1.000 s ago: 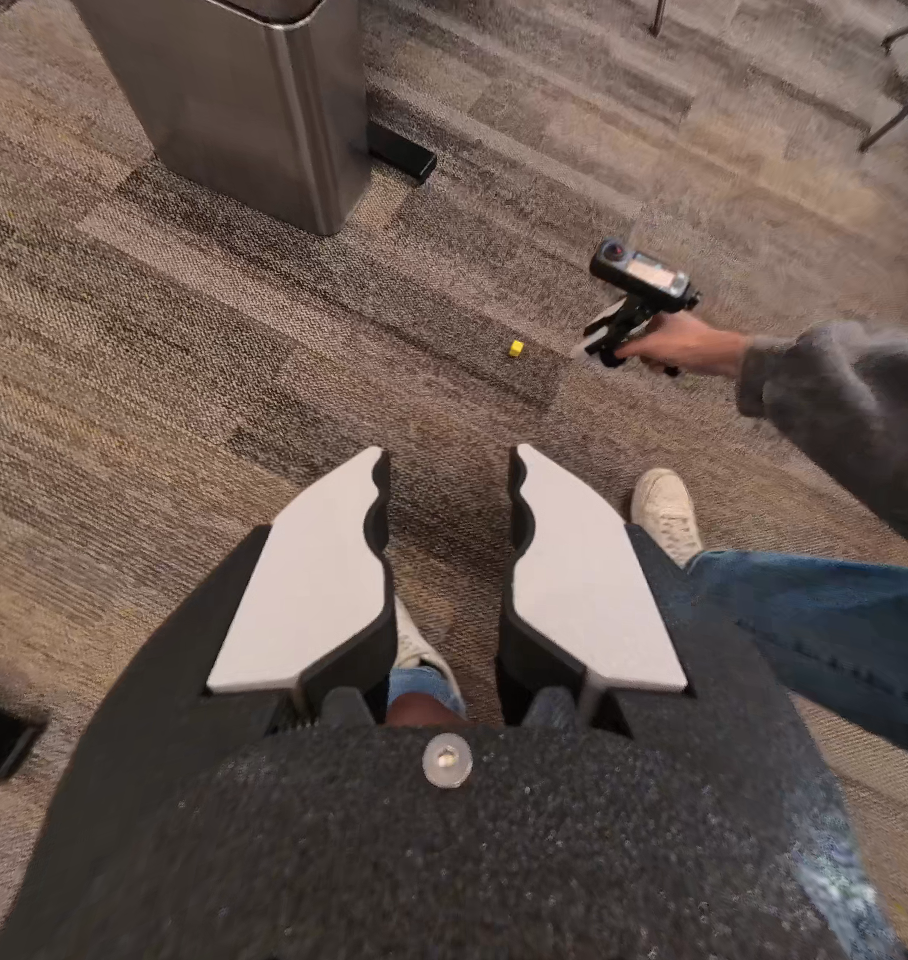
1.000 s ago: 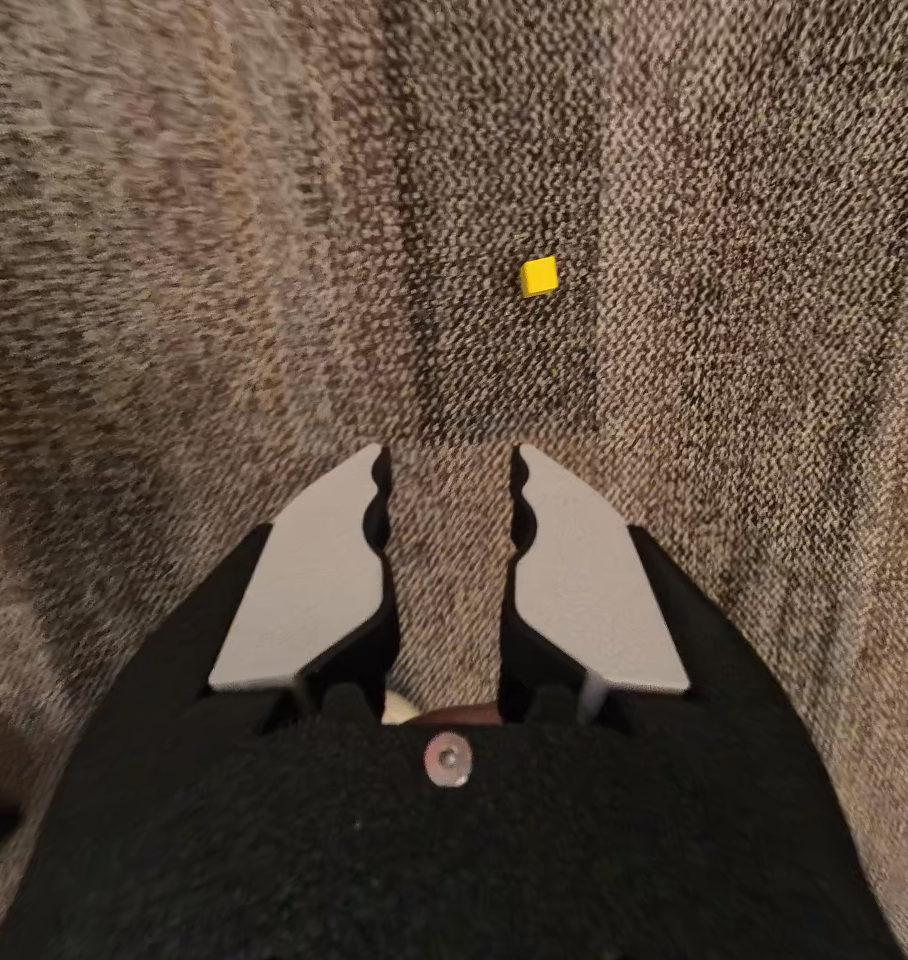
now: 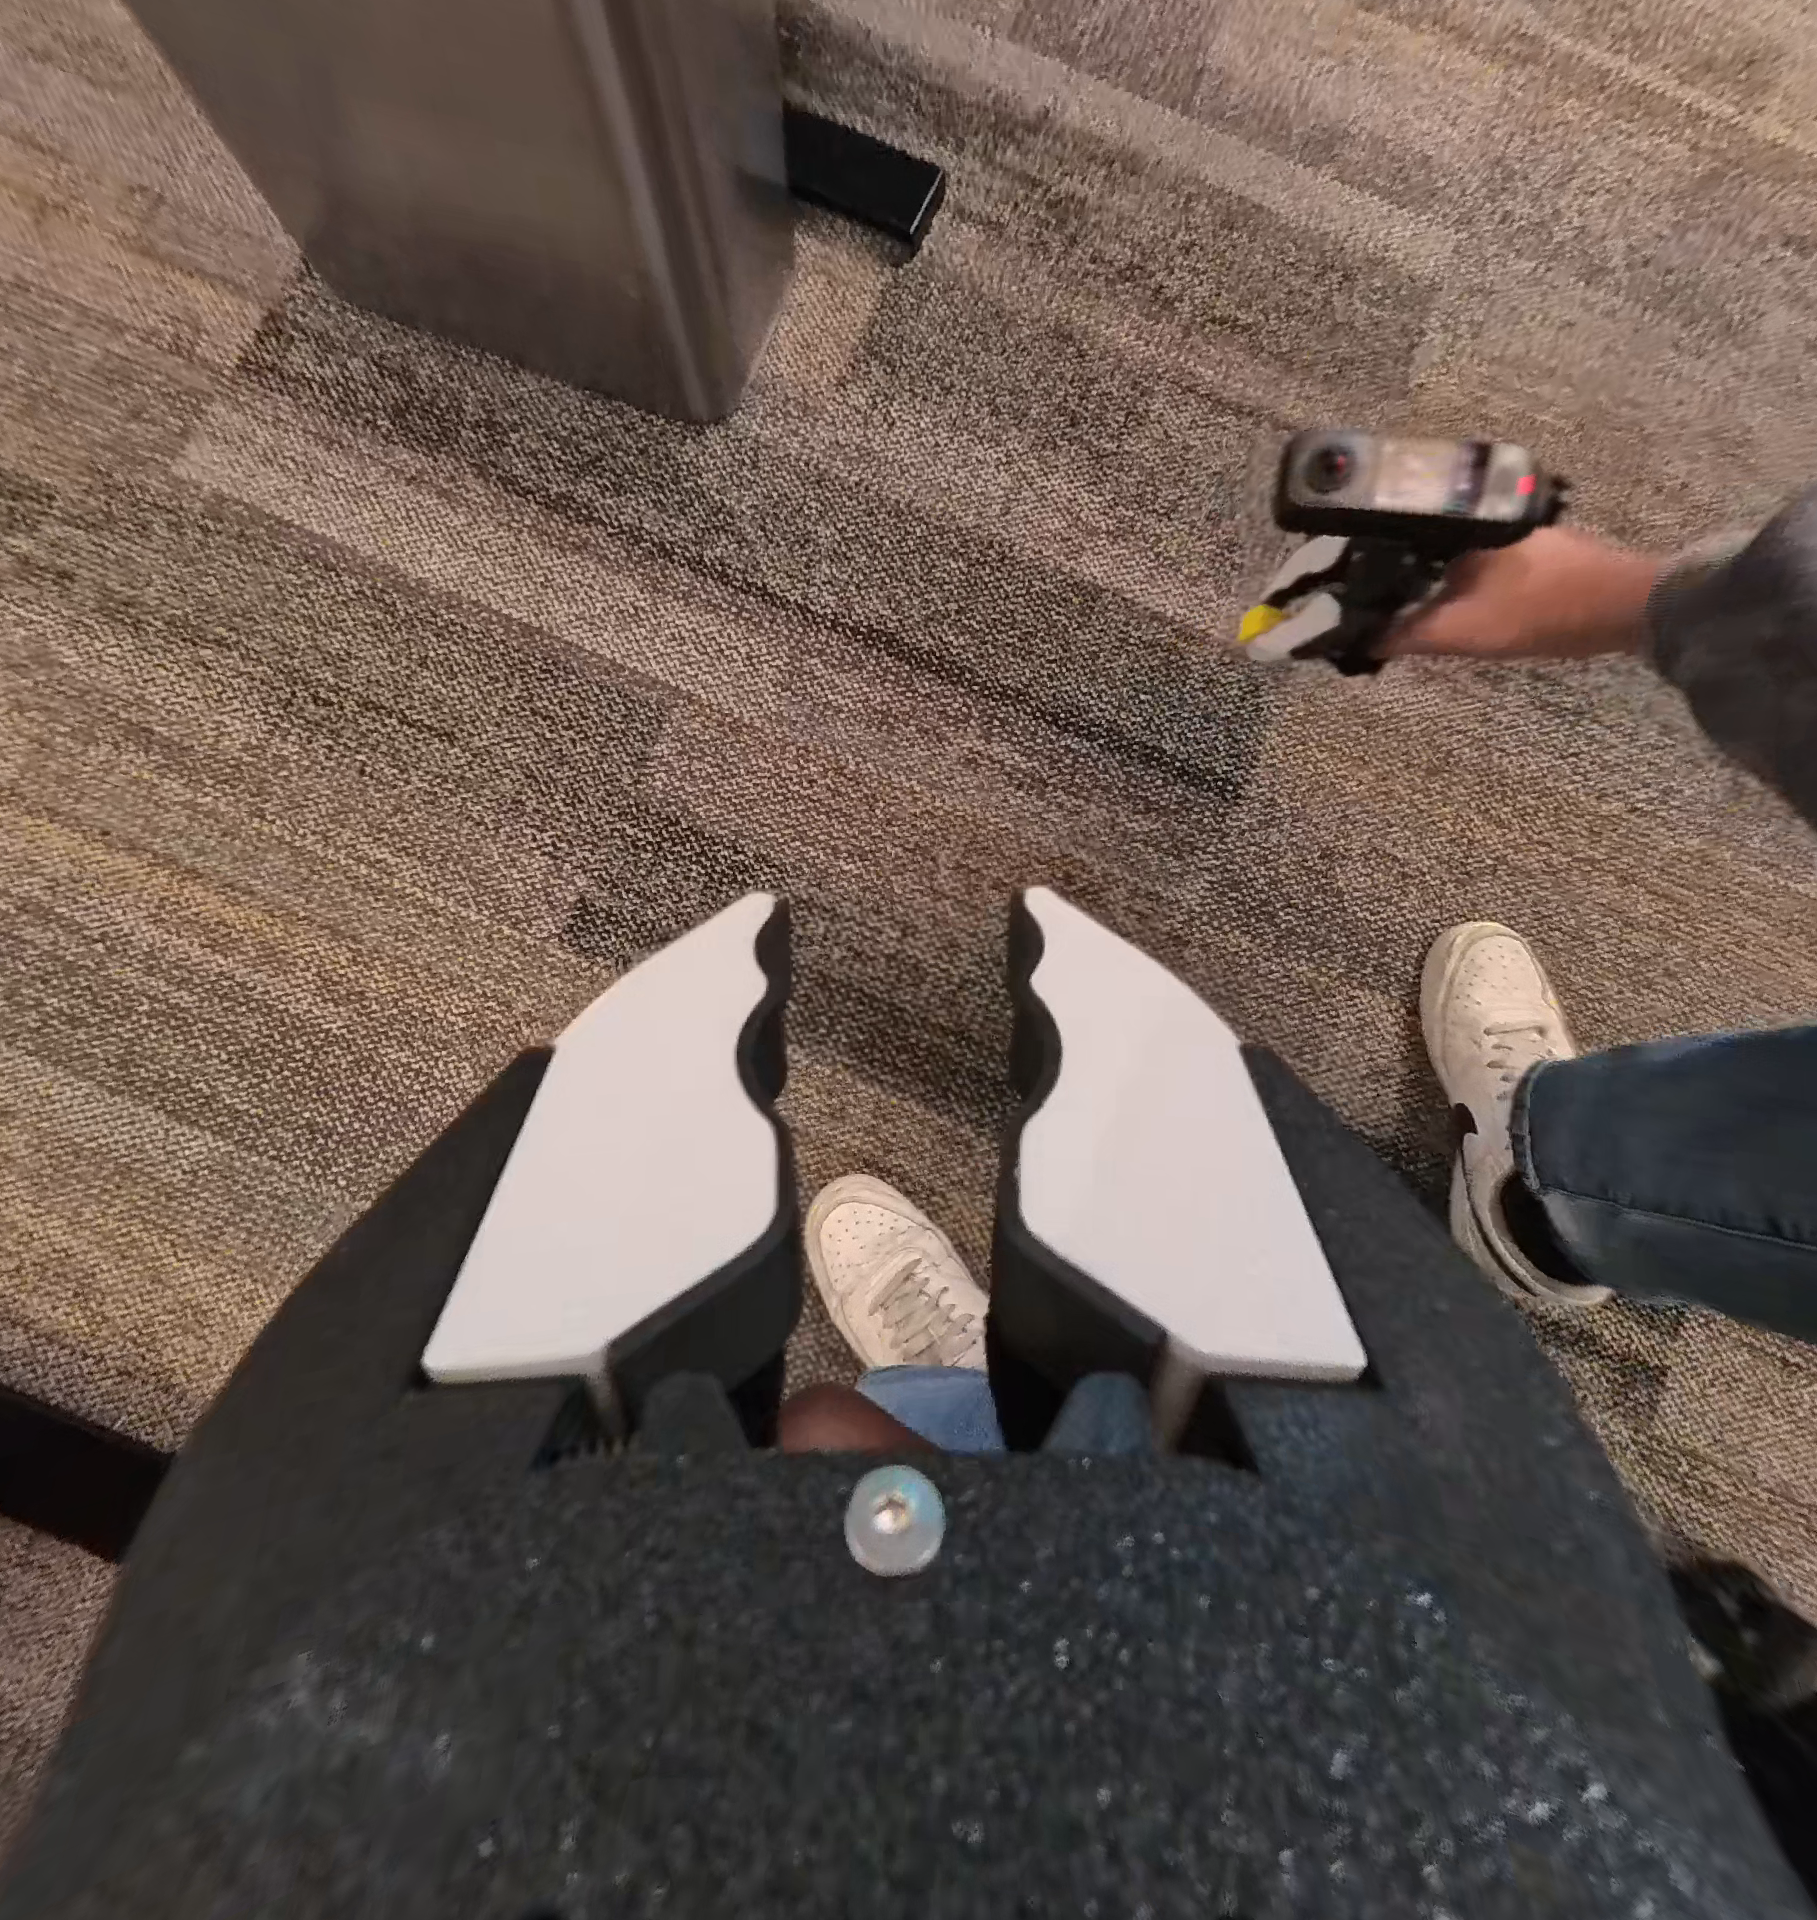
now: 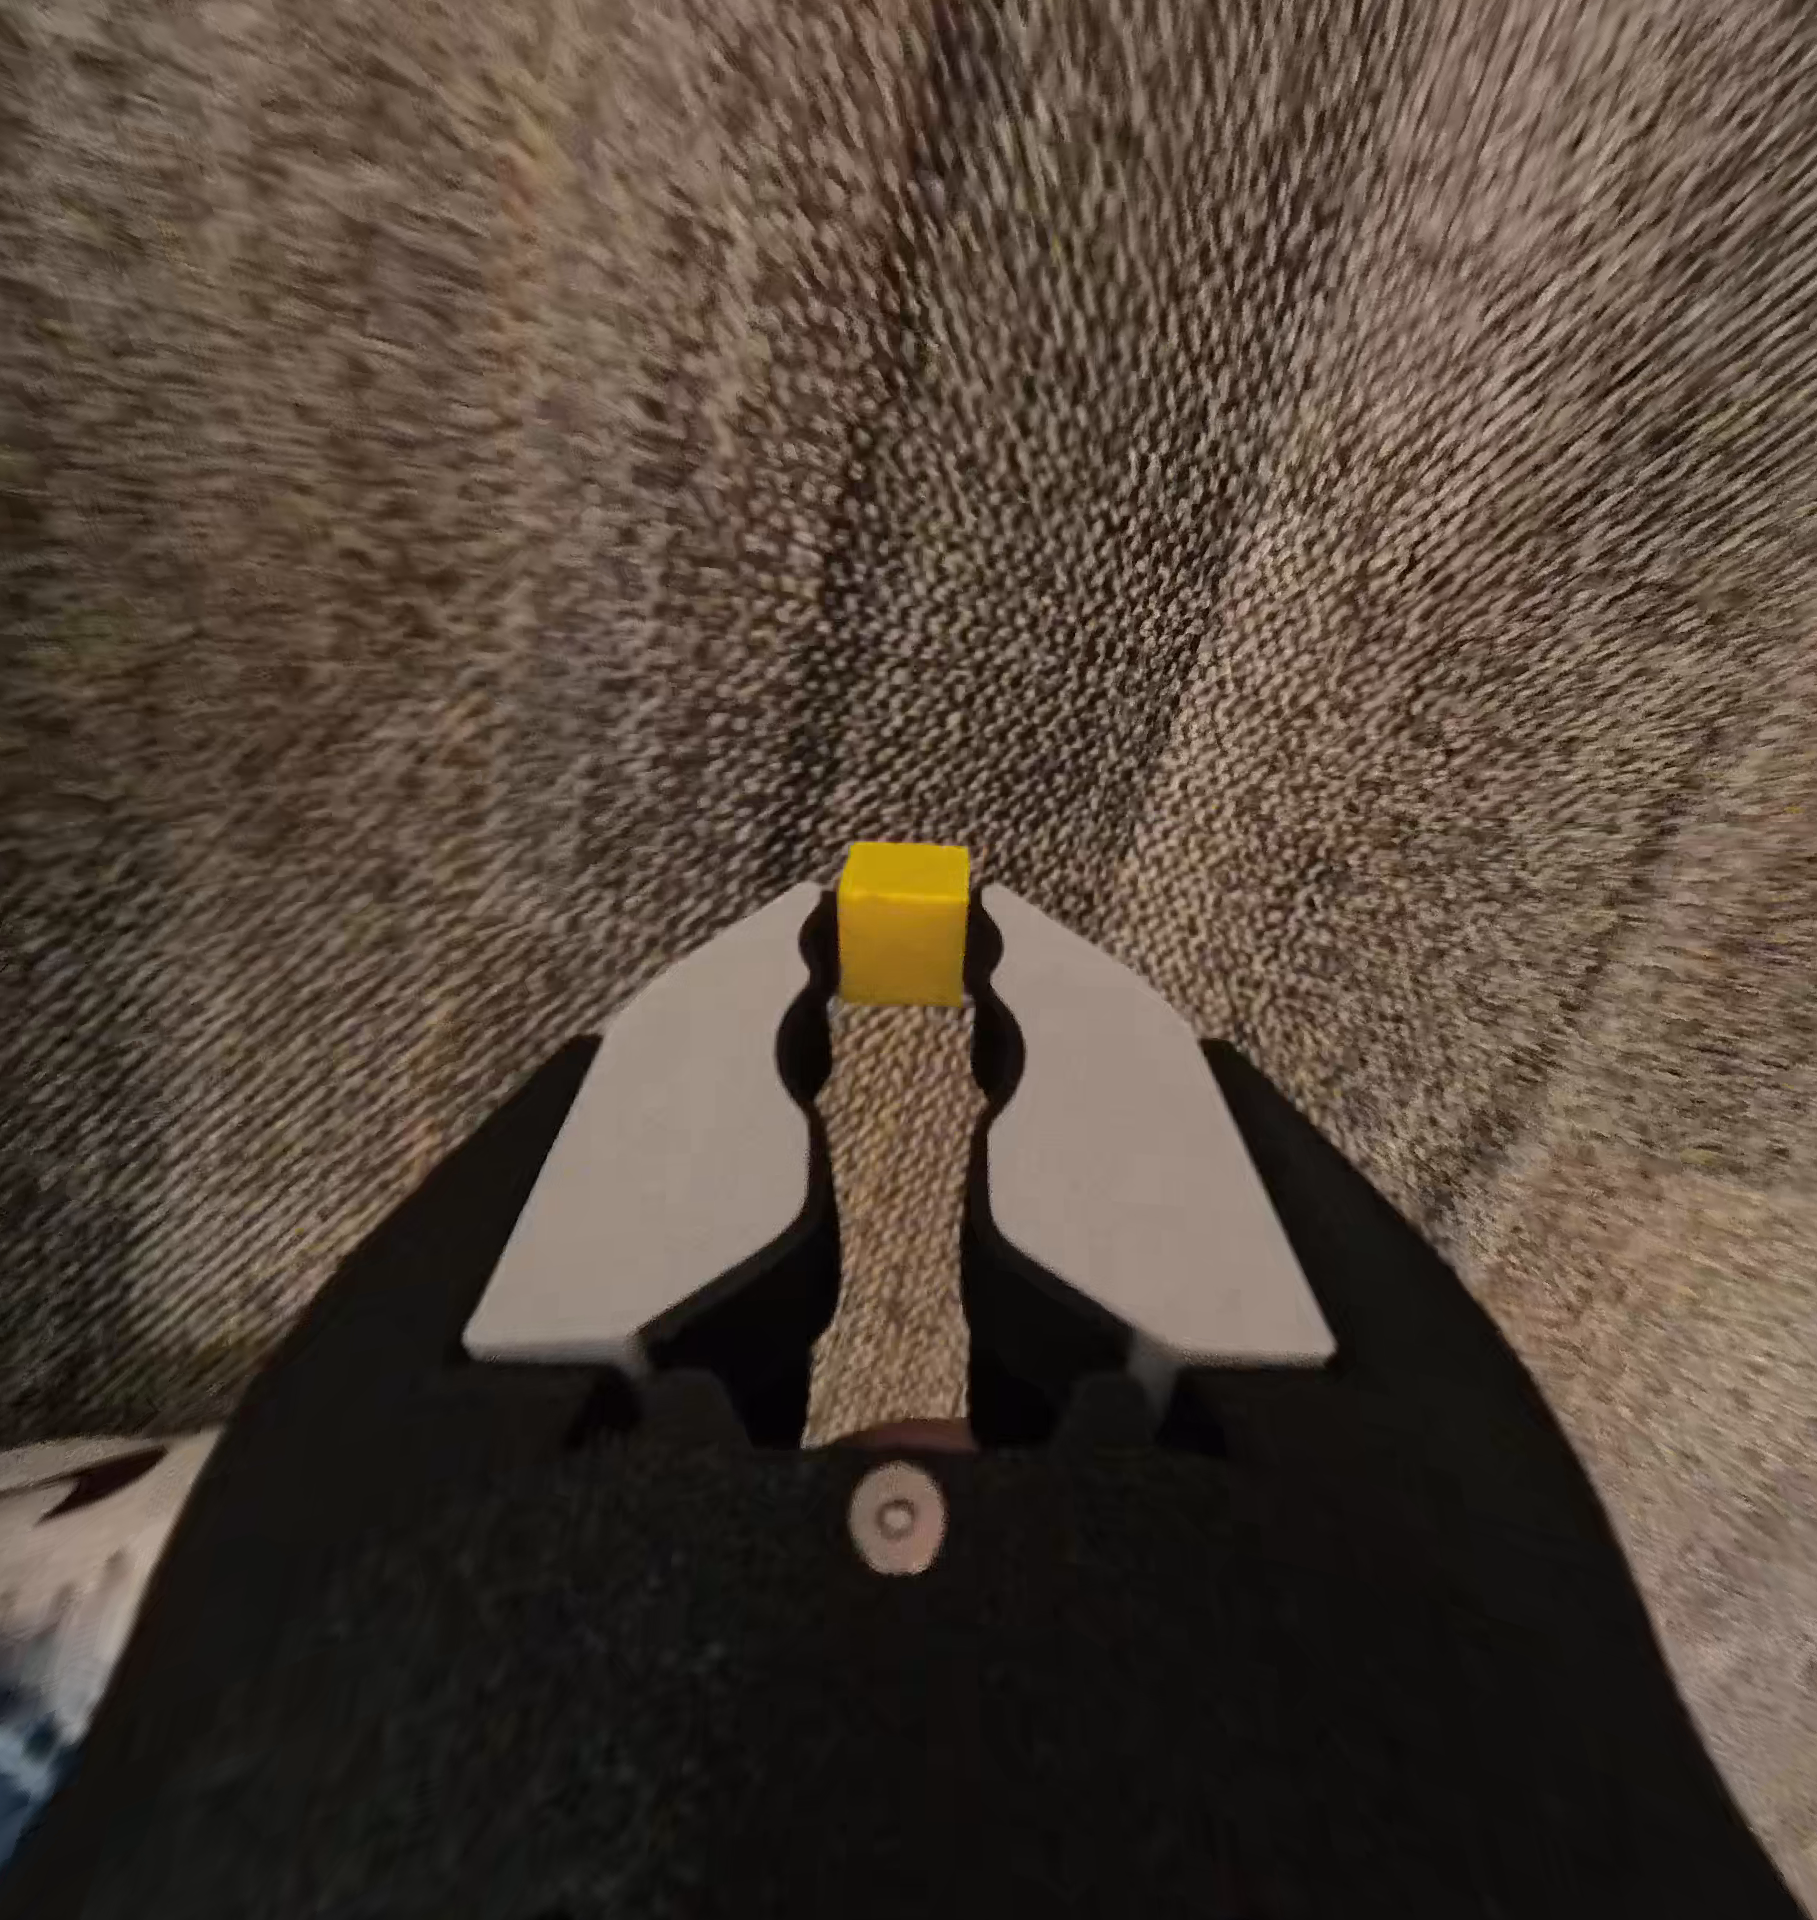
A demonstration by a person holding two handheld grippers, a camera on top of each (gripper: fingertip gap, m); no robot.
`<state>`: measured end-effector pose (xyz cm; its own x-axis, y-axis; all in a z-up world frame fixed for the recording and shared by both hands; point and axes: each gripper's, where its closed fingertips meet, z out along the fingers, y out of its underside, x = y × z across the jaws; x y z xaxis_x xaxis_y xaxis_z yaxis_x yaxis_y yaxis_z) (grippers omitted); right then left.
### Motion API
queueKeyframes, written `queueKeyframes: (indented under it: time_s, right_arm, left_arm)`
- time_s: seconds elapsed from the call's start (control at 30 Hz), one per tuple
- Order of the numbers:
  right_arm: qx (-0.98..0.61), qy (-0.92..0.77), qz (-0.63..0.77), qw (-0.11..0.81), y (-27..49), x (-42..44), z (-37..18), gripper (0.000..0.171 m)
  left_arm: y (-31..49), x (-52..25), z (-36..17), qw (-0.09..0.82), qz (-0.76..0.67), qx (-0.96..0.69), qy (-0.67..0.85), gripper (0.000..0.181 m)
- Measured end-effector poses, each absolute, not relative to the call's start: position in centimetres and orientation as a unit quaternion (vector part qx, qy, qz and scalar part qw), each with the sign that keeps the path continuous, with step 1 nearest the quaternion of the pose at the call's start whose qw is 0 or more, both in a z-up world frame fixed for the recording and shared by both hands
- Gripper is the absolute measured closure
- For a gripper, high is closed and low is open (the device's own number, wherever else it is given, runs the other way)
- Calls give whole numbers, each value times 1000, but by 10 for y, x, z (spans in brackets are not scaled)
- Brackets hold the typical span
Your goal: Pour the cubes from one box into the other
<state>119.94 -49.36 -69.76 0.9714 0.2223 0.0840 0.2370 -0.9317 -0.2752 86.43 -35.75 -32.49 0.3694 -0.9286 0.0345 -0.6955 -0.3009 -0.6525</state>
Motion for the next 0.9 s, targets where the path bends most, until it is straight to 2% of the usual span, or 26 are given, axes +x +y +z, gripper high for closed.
queueKeyframes:
  time_s: [0.13, 0.27, 0.4, 0.5, 0.57, 0.67, 0.9]
  right_arm:
    - [-964, -130, -19, 231, -534, 1135, -556, 149]
    - [-929, -146, -52, 337, -585, 1047, -371, 149]
    - [-889, -149, -64, 429, -661, 904, -201, 149]
    - [-866, -131, -50, 481, -731, 773, -110, 149]
    - [-856, -122, -47, 500, -776, 686, -80, 149]
    - [-849, -97, -63, 516, -824, 579, -64, 149]
    - [-827, -77, 8, 557, -869, 376, -51, 149]
  left_arm:
    - [-384, 838, -311, 300, -198, -781, 511, 140]
    - [-450, 807, -272, 329, -216, -754, 526, 139]
    - [-567, 736, -228, 270, -283, -744, 542, 139]
    - [-647, 641, -191, 268, -278, -718, 579, 138]
    - [-679, 563, -164, 307, -259, -709, 579, 138]
    - [-698, 432, -135, 352, -243, -737, 524, 138]
    - [-699, 113, -115, 410, -190, -820, 351, 137]
